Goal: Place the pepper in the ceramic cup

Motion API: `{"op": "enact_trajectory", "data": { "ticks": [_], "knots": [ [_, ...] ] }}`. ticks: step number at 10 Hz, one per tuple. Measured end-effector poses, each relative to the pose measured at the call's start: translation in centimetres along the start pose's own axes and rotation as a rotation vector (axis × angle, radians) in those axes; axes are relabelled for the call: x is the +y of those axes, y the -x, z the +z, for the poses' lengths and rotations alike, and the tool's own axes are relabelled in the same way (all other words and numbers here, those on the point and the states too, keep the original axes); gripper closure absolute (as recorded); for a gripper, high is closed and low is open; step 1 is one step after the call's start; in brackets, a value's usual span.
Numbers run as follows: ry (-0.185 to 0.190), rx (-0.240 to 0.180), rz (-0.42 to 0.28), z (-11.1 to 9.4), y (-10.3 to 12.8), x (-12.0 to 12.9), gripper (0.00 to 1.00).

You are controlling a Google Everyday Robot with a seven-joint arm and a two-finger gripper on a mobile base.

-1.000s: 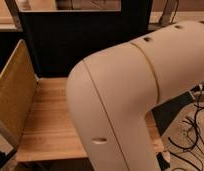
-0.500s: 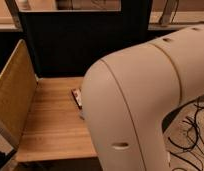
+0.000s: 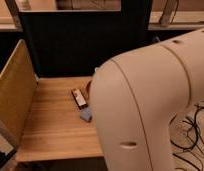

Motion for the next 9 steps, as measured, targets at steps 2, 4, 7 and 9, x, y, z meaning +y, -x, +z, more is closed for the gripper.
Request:
{"op": "enact_trajectory", "data": {
  "ticks": [2,4,7,9],
  "knots": [
    [0.005,-0.006,-0.003,0.26,0.26,0.2,1.0],
    [0.005,-0.004,-0.003,0.38,0.23,0.25,0.99],
    [0.005,-0.004,-0.003,0.37,0.24,0.26,0.75],
    [0.005,-0.004,-0.003,0.38,0.23,0.25,0.53]
  ]
}}
